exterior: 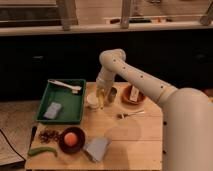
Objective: Place banana in paper cup
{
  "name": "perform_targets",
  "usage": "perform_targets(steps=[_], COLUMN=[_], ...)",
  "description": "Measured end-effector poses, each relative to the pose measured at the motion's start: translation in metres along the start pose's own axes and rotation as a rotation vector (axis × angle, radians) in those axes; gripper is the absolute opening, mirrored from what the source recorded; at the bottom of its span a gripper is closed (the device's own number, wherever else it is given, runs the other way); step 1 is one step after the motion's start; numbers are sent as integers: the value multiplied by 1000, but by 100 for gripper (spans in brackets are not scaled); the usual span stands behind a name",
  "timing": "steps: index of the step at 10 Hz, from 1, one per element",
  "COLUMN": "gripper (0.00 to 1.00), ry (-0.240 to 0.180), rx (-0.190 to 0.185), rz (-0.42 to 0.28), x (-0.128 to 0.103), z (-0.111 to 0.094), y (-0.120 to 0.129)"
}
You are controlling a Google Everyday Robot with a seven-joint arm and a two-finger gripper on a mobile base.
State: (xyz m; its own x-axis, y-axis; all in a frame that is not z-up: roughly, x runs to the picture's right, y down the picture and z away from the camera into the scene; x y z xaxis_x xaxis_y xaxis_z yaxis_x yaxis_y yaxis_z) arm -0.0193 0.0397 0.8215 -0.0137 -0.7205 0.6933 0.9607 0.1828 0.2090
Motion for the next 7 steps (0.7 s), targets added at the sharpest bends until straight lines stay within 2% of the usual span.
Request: perform_targets(steps=[4,7], gripper=[1,1], ry=[10,-4], rx=[-6,-20], rz=[-24,-38], x=[3,9], z=[-6,-4], y=[-15,-23])
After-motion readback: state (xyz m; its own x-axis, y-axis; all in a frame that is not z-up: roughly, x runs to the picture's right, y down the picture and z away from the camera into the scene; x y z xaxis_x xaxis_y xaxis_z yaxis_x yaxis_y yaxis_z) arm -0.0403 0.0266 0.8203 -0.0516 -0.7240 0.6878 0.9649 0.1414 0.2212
